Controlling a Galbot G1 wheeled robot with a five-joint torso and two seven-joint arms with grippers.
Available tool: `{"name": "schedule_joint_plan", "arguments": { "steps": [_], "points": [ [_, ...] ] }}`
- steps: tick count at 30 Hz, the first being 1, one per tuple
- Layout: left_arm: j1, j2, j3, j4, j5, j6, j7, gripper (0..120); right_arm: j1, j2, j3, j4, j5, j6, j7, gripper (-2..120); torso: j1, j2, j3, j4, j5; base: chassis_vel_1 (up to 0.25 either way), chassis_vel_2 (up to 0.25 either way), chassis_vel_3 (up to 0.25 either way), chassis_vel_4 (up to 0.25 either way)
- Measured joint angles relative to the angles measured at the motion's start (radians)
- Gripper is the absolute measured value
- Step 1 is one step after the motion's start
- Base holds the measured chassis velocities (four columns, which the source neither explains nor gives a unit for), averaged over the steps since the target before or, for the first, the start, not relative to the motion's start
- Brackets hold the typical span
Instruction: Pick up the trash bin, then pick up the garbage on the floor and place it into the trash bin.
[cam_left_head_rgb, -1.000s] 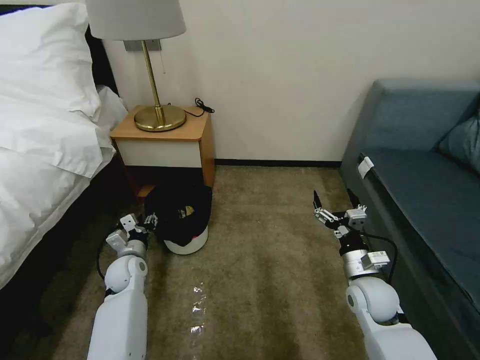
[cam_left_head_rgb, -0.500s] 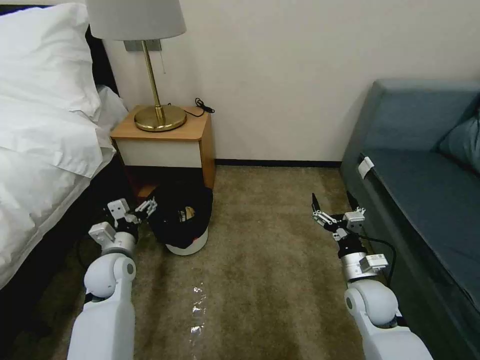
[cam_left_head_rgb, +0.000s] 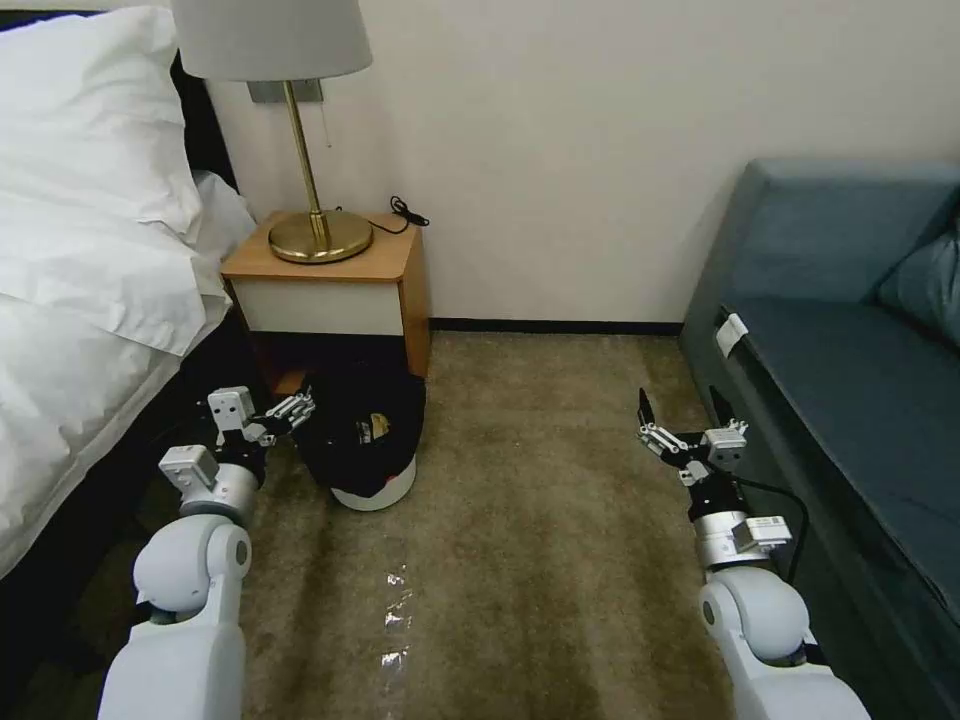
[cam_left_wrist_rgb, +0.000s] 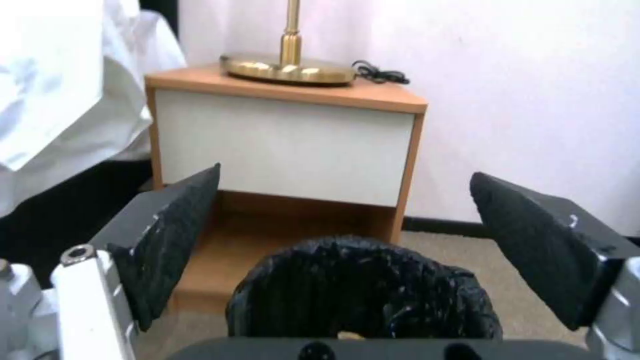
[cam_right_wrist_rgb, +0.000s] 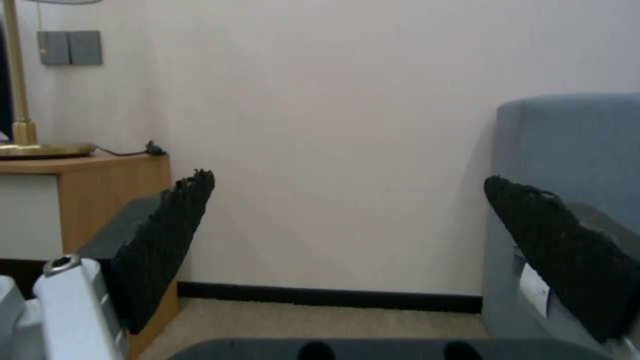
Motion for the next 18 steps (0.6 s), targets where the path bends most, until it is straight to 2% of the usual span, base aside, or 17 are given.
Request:
{"name": "schedule_joint_plan", "arguments": {
  "steps": [1, 4, 18],
  "points": [
    [-0.003, -0.002, 0.002, 0.014, 0.007, -0.027, 0.013, 100, 0.001, 0.003, 0.001, -0.002, 0.000, 0.000, 0.001, 100, 0.000, 0.000, 0.000, 0.0000, 0.0000, 0.000, 0.000, 0.000, 0.000],
    [-0.009, -0.007, 0.009, 0.029, 0.007, -0.058, 0.025, 100, 0.000, 0.006, 0.003, -0.004, 0.002, -0.001, 0.002, 100, 0.000, 0.000, 0.000, -0.0001, 0.0000, 0.000, 0.000, 0.000, 0.000],
    [-0.010, -0.006, 0.010, 0.039, -0.001, -0.078, 0.046, 100, 0.001, 0.010, 0.013, -0.010, 0.014, -0.003, 0.004, 100, 0.000, 0.000, 0.000, -0.0001, 0.0001, 0.000, 0.000, 0.000, 0.000]
  ]
}}
